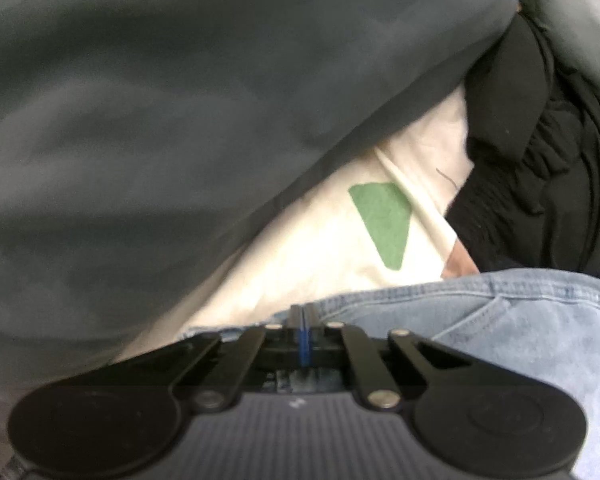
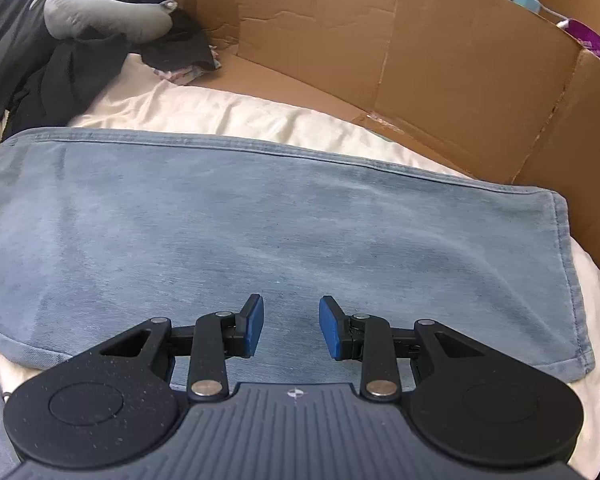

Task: Fold clothes
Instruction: 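Grasp the elastic waistband with the left gripper, then hold the elastic waistband with the left gripper and tug it straight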

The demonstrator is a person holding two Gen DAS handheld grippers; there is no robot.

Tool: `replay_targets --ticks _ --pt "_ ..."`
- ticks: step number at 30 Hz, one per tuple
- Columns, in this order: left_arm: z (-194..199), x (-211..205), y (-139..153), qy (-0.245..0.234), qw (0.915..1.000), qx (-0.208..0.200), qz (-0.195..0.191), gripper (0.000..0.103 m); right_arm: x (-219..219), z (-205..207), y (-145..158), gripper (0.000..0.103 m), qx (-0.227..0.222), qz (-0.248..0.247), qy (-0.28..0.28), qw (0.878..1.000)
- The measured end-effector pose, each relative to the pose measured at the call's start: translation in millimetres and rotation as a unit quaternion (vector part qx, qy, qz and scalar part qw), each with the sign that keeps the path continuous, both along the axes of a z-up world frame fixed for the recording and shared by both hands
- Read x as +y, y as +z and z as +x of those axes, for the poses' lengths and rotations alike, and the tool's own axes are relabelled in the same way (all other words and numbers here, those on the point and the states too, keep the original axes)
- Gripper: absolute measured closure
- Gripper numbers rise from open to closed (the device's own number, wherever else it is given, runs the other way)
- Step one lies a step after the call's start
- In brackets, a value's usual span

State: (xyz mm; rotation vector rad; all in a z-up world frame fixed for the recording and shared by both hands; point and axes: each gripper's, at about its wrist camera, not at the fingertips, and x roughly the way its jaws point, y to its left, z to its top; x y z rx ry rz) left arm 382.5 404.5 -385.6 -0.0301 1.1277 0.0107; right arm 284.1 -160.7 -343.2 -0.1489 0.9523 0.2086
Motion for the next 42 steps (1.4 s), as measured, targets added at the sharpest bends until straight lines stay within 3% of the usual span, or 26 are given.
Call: replay_targets --ticks 2,4,6,7,11,20,24,26,30,38,39,40,42 --pt "1.0 2.7 5.8 -0.016 0.9999 0.004 -0.002 0.099 0.6 -0.4 1.6 0.066 -0.003 -0.001 0.002 1.0" --pt "-0.2 10.6 16.3 -0.013 0.9999 0.003 -0.007 0.089 0.2 -0.9 3.6 0.065 -0.006 -0.001 0.004 1.0" --pt "-2.3 17.4 26.2 -0.011 0.9999 0.001 0.0 0.046 -0.7 -1.5 5.0 0.065 -0.008 -0.001 0.004 1.0" --pt "-3.8 20.8 30.8 -0.012 0.9999 -0.001 0.004 0.04 -2.1 -1.7 4.6 0.065 -0.007 -0.001 0.002 1.0" --pt "-9.0 36.0 40.0 -0.004 1.0 -0.001 -0.003 0.038 -6.6 -2.0 1.6 0.065 -0.002 0.001 -0.006 1.0" --pt "3.2 28.6 14.0 -0.014 0.9985 0.051 0.01 0.035 3.0 -6.1 -0.2 0.065 -0.003 -0.017 0.018 1.0" --pt "14.1 26.7 2.7 -0.03 0.9965 0.076 0.017 0.021 0.1 -2.4 -3.7 0.065 0.005 -0.014 0.008 1.0" --pt "16.9 26.9 0.6 -0.027 0.9966 0.076 0.015 0.021 0.5 -2.0 -4.3 0.065 0.005 -0.012 0.007 1.0" --pt "11.5 30.5 4.2 -0.035 0.9971 0.067 0.003 0.038 5.4 -3.6 -2.3 0.065 -0.002 -0.018 0.02 1.0" --pt "-11.6 21.2 30.7 -0.047 0.998 0.013 0.042 0.06 0.4 -5.3 -4.4 0.065 0.0 -0.015 0.013 1.0" --pt "-14.3 20.1 34.3 -0.047 0.9979 0.004 0.045 0.08 -0.2 -5.6 -4.4 0.065 0.0 -0.015 0.013 1.0" --pt "-15.4 20.0 37.4 -0.043 0.9977 -0.003 0.052 0.089 -1.1 -5.9 -4.3 0.065 0.0 -0.015 0.012 1.0" --pt "-14.5 20.9 39.3 -0.04 0.9973 -0.006 0.061 0.09 -2.8 -6.3 -4.6 0.065 0.0 -0.014 0.009 1.0"
